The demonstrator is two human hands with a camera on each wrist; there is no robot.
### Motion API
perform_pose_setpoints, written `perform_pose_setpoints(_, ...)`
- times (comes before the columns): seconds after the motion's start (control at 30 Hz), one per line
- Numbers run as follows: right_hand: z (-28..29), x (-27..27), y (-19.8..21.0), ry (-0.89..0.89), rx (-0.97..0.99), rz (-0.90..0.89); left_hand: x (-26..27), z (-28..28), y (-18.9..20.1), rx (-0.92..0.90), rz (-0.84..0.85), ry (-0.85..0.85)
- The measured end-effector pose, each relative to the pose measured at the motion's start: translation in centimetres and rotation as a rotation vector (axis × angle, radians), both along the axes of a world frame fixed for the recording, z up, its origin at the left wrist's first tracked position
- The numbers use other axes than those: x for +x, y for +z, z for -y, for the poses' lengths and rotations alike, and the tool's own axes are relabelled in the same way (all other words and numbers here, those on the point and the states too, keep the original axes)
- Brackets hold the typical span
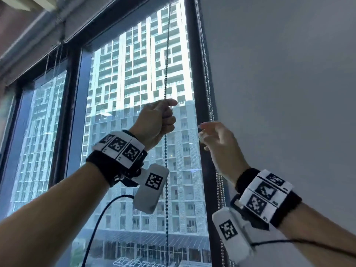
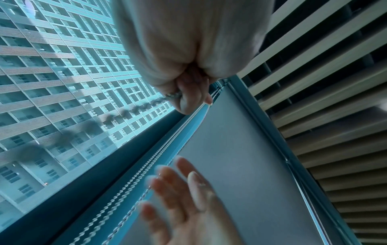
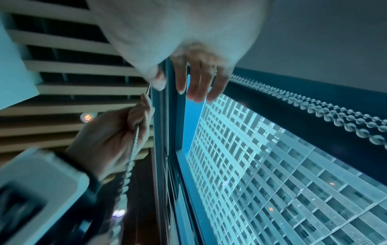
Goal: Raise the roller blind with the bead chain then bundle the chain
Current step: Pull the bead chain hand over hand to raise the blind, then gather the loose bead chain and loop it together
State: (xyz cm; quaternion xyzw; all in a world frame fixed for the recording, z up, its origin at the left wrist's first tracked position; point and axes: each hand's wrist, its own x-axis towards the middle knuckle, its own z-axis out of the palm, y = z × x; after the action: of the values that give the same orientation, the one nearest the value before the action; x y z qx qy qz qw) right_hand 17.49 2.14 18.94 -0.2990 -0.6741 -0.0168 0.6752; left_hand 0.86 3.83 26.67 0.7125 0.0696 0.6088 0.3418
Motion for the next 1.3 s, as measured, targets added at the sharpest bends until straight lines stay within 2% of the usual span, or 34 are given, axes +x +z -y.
perform_pose_setpoints(0.07, -0.6, 0.8, 0.7, -0.057, 0.023, -0.161, 0.1, -0.3, -0.5, -0.002, -0.025, 0.003)
perform_pose_setpoints(0.13, -1.4, 1.3, 1.3, -0.106, 0.008, -0.233, 0.1, -0.5, -0.9, 0.004, -0.037, 0.003)
perform_pose_setpoints(0.3, -3.5, 1.3, 1.8, -0.139, -0.189, -0.185, -0.2, -0.4, -1.1, 0.001, -0.055, 0.000)
perform_pose_setpoints(0.43, -5.5, -0.4, 1.9, -0.074, -0.361, -0.126, -0.3, -0.7, -1.0, -0.008, -0.030, -0.016)
perform_pose_setpoints(0.53, -6.4, -2.2, 2.3, 0.114, -0.440, -0.143, -0.5, -1.1, -1.3, -0.026, -0.070, 0.009)
perform_pose_setpoints(0.6, -6.2, -3.3, 3.0, 0.250, -0.447, -0.157, -0.7, -1.1, -1.7, -0.036, -0.144, 0.115)
perform_pose_setpoints(0.7, -5.0, -4.8, 4.2, 0.433, -0.427, -0.138, -1.3, -1.8, -1.9, 0.062, -0.317, 0.499)
perform_pose_setpoints(0.73, -4.6, -5.2, 4.5, 0.473, -0.422, -0.111, -1.4, -2.1, -1.9, 0.107, -0.329, 0.582)
perform_pose_setpoints(0.83, -3.4, -6.1, 5.0, 0.569, -0.414, -0.021, -1.7, -2.1, -1.3, 0.236, -0.216, 0.695)
perform_pose_setpoints(0.97, -2.4, -6.9, 5.4, 0.651, -0.388, -0.017, -1.3, -0.4, -0.1, 0.517, -0.049, 0.680)
perform_pose_setpoints(1.0, -2.2, -7.0, 5.4, 0.624, -0.363, 0.013, -1.1, 0.2, 0.1, 0.611, -0.081, 0.671)
perform_pose_setpoints(1.07, -2.1, -7.3, 5.1, 0.490, -0.308, 0.154, -0.3, 1.3, 0.5, 0.769, -0.323, 0.671)
perform_pose_setpoints(1.17, -1.9, -7.0, 4.3, 0.325, -0.243, 0.329, 0.4, 1.6, 1.2, 0.815, -0.720, 0.750)
perform_pose_setpoints(1.3, -0.9, -3.7, 3.8, 0.413, -0.338, 0.352, -1.0, -0.3, 1.7, 0.812, -1.056, 1.080)
